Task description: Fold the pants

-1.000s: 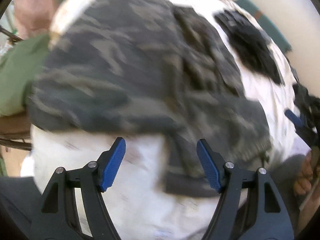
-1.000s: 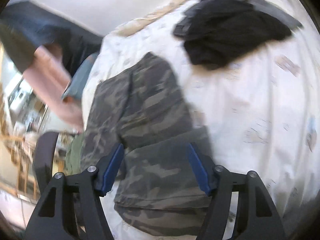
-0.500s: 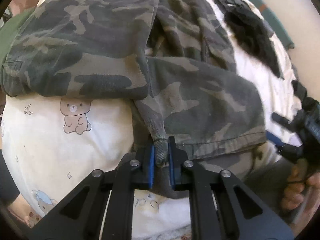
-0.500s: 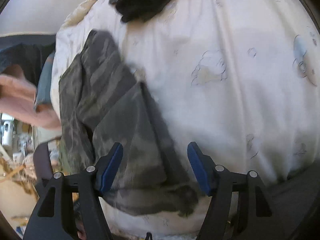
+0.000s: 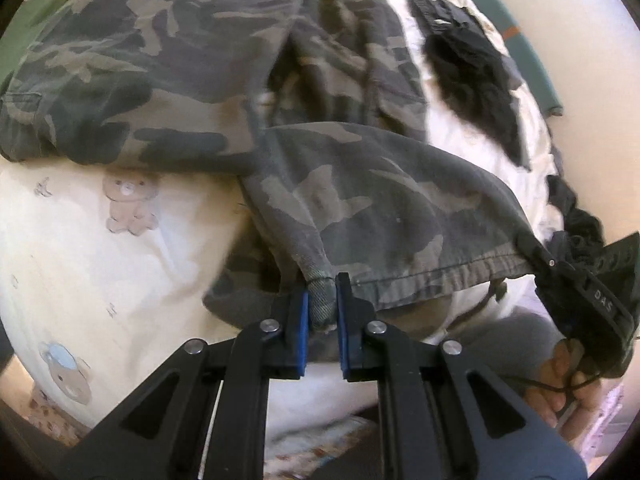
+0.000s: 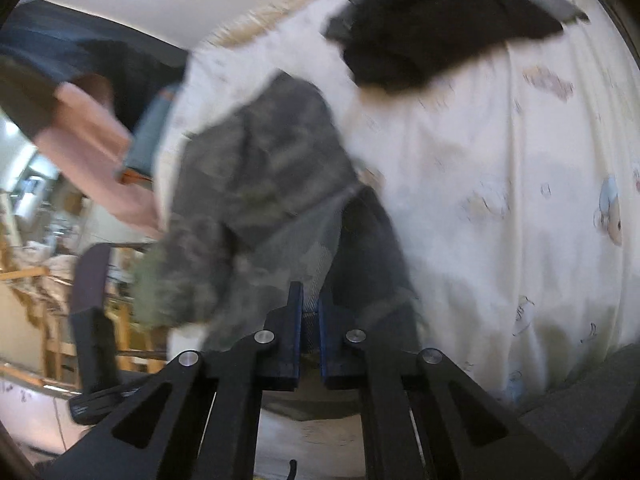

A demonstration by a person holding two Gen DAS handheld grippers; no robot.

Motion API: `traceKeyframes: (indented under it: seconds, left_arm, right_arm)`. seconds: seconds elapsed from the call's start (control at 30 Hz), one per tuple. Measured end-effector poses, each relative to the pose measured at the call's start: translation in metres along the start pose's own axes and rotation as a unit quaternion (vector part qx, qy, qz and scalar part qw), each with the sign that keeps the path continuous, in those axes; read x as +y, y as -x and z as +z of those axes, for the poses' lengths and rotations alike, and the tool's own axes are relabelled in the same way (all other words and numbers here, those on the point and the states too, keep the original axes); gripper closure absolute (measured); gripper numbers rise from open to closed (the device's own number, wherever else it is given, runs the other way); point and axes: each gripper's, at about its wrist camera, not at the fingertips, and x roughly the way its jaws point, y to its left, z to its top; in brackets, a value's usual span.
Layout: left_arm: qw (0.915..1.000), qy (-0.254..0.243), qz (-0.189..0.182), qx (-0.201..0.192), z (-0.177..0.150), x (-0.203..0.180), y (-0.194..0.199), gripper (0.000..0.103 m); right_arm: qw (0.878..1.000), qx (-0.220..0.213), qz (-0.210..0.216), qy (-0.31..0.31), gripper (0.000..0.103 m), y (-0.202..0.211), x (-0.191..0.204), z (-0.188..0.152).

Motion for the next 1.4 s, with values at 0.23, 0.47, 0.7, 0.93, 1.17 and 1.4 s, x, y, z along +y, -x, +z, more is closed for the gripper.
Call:
traceKeyframes:
  seconds: [0.23, 0.47, 0.7, 0.93, 1.17, 1.4]
  left_arm:
    - [0.9995, -0.025, -0.014, -0.011, 0.01, -0.017, 0.033, 0.092]
    - [0.9991, 0.018, -0.016, -0.035, 0.034, 0.008, 0.031, 0.086]
    - [0.9996, -0.001, -0.01, -0.027, 0.048, 0.004, 0.015, 0.092]
    - [0.995, -0.001, -0.076, -0.064, 0.08, -0.029, 0.068, 0.093]
    - [0.9881, 0.002, -0.105, -0.112, 0.178, -0.062, 0.098, 0.094]
    - [0.9916, 0.008, -0.056, -0.117, 0.298, -0.065, 0.069, 0.093]
  right_arm:
    - [0.997, -0.045, 0.06, 0.009, 0.097, 0.032, 0.022, 0.033]
    - [0.999, -0.021, 0.039, 0.019, 0.097, -0.007, 0.022, 0.043]
    - [0.999, -0.014, 0.046, -0.018, 0.097, -0.024, 0.001, 0.056]
    - [0.995, -0.06, 0.083, -0.012, 0.097, -0.004, 0.022, 0.107]
    - [0.991, -0.103, 0.088, 0.016, 0.097, -0.005, 0.063, 0.207]
    - [0.997, -0.058, 0.042, 0.042, 0.097, -0.1, 0.093, 0.318]
